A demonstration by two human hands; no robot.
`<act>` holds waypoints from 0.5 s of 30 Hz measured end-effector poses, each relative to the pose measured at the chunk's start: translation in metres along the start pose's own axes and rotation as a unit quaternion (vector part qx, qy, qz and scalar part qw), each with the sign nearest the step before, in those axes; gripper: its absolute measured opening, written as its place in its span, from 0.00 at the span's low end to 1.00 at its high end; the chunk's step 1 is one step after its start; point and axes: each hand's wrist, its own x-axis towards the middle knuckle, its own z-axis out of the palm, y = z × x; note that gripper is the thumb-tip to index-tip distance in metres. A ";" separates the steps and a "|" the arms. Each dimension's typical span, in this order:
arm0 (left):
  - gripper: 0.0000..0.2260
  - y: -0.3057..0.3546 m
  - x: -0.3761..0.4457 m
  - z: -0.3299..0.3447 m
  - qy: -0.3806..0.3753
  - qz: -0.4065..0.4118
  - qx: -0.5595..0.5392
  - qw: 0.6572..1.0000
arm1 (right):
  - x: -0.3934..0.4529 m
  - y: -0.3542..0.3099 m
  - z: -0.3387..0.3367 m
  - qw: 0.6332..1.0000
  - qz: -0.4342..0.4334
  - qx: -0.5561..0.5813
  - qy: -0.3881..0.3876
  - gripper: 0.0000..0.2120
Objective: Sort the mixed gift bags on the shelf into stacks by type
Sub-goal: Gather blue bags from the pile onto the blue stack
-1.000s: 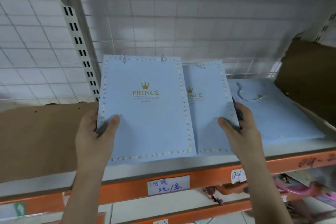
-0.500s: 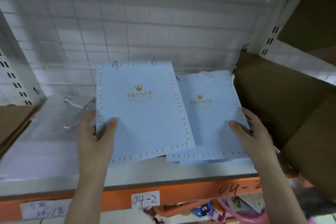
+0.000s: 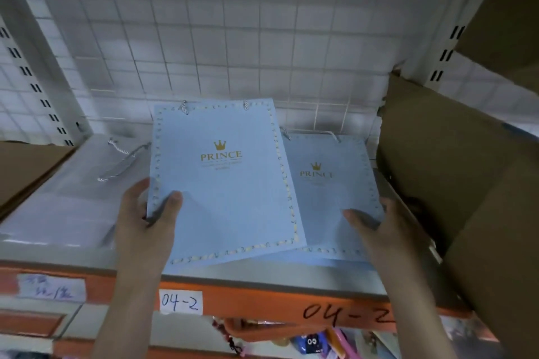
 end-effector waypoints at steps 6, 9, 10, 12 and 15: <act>0.13 -0.009 -0.002 0.031 -0.098 0.021 0.036 0.994 | 0.000 0.015 -0.003 0.989 0.009 -0.145 0.021 0.30; 0.15 -0.007 -0.008 0.059 -0.132 0.018 0.038 0.990 | 0.005 0.016 -0.012 0.995 -0.010 -0.093 0.029 0.20; 0.15 -0.006 -0.011 0.069 -0.144 0.020 0.049 0.988 | 0.007 0.016 -0.016 0.996 -0.018 -0.078 0.028 0.18; 0.14 -0.004 -0.015 0.086 -0.165 0.027 0.072 0.983 | 0.010 0.014 -0.022 0.996 -0.034 -0.068 0.035 0.15; 0.14 -0.004 -0.024 0.107 -0.186 0.050 0.130 0.973 | 0.014 0.011 -0.024 0.993 -0.065 -0.082 0.062 0.12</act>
